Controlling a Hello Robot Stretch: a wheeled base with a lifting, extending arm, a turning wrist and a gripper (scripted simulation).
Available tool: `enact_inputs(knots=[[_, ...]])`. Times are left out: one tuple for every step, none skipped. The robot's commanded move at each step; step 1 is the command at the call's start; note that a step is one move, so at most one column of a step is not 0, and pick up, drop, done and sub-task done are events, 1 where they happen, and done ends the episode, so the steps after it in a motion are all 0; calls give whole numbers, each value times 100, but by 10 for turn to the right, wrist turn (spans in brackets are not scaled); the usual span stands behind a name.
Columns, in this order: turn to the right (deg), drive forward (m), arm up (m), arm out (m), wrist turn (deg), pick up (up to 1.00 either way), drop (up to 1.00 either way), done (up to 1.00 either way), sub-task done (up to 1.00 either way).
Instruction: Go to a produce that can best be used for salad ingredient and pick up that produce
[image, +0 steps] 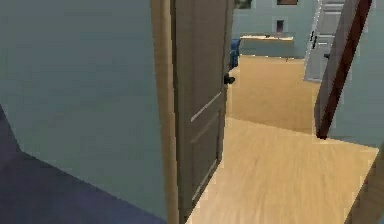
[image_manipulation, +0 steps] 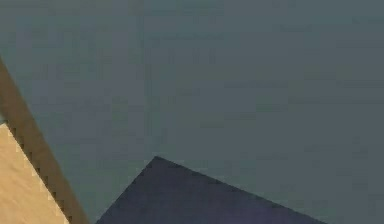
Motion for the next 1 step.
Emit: enact_inputs(knots=[[0,30,0,0,0,0,0,0,0]])
